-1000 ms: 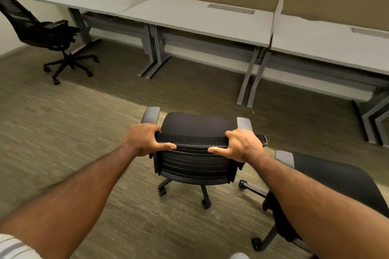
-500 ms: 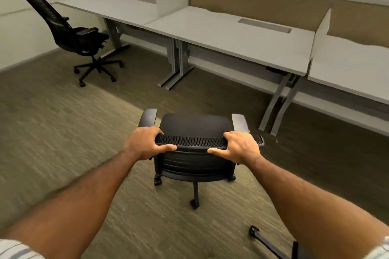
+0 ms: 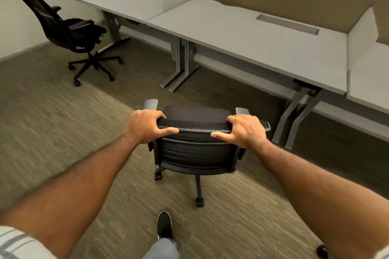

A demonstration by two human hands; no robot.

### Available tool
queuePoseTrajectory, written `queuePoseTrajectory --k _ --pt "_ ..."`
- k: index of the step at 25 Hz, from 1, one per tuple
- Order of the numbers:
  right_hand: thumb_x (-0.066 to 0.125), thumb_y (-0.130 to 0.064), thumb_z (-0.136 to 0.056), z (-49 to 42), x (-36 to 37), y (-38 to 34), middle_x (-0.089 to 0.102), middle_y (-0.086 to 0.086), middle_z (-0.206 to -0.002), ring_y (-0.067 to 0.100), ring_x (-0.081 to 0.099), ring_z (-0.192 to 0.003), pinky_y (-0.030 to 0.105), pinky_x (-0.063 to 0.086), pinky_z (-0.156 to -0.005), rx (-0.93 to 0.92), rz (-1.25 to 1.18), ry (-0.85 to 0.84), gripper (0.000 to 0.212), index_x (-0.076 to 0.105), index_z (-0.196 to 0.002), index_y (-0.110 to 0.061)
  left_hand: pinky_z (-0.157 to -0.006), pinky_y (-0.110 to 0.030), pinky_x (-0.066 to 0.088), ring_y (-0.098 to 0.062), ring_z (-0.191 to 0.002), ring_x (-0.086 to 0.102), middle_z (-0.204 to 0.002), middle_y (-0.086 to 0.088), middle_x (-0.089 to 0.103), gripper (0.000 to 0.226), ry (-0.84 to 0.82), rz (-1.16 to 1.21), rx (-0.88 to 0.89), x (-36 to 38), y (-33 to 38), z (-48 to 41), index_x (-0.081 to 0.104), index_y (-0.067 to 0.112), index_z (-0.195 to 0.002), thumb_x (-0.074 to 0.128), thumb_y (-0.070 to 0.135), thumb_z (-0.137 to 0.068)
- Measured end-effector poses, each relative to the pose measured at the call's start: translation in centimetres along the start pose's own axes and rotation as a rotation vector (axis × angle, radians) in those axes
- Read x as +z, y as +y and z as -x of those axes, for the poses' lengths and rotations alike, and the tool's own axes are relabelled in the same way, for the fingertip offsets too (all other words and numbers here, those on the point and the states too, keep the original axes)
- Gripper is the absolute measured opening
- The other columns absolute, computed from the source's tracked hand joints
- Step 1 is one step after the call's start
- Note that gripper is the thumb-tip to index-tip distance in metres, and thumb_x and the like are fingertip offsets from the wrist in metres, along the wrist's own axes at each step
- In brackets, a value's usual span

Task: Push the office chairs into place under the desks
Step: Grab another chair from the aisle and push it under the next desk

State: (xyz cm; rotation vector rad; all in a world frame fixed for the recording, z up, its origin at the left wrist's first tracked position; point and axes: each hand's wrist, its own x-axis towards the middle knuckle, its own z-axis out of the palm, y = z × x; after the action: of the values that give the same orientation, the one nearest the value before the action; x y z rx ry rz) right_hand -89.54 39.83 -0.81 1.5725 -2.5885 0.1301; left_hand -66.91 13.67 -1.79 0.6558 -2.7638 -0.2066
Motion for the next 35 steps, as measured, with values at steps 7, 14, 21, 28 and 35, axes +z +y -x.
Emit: queuePoseTrajectory --k 7,14,21,28,35 --pt "0.018 -0.105 -0.071 -14.0 2.0 -2.6 0.066 -0.004 -0.090 0.020 0.064 -0.084 0.038 0.046 -0.072 0.102 -0.016 -0.027 0.094 0.060 -0.089 -0.023 -0.076 -0.033 0.048 -0.014 -0.086 0.067 -0.090 0.012 0.071 0.099 -0.107 0.059 0.042 0.6 -9.9 -12.8 0.072 0.031 -0.100 0.030 0.109 -0.057" --pt "0.014 -0.109 -0.064 -28.1 3.2 -1.4 0.063 -0.008 -0.082 0.019 0.062 -0.077 0.039 0.044 -0.067 0.118 -0.008 -0.139 0.098 0.061 -0.090 -0.027 -0.063 -0.032 0.041 -0.016 -0.071 0.065 -0.074 0.011 0.069 0.087 0.021 -0.003 0.061 2.8 -17.7 -24.9 0.073 0.031 -0.084 0.021 0.100 -0.077" --pt "0.010 -0.109 -0.065 -39.7 5.9 -4.1 0.057 -0.007 -0.067 0.017 0.056 -0.063 0.039 0.046 -0.064 0.211 -0.003 -0.089 0.097 0.054 -0.074 -0.022 -0.084 -0.039 0.041 -0.013 -0.090 0.067 -0.092 0.014 0.073 0.070 -0.100 -0.049 0.073 4.4 -27.0 -36.3 0.074 0.034 -0.092 0.022 0.080 -0.092" --pt "0.024 -0.102 -0.073 -50.6 6.3 -7.5 0.060 -0.002 -0.076 0.021 0.058 -0.075 0.043 0.047 -0.081 0.343 -0.059 -0.139 0.091 0.057 -0.081 -0.018 -0.119 -0.057 0.017 -0.019 -0.128 0.054 -0.125 0.004 0.069 0.031 -0.172 0.003 -0.128 6.1 -34.0 -46.5 0.073 0.029 -0.110 0.045 0.040 -0.103" --pt "0.021 -0.101 -0.076 -57.1 7.3 -11.8 0.056 -0.003 -0.072 0.018 0.057 -0.069 0.041 0.049 -0.072 0.433 -0.056 -0.136 0.091 0.056 -0.080 -0.017 -0.119 -0.058 0.020 -0.021 -0.126 0.055 -0.124 0.002 0.069 0.033 -0.208 0.032 0.007 5.9 -41.6 -53.4 0.073 0.029 -0.111 0.043 0.040 -0.104"
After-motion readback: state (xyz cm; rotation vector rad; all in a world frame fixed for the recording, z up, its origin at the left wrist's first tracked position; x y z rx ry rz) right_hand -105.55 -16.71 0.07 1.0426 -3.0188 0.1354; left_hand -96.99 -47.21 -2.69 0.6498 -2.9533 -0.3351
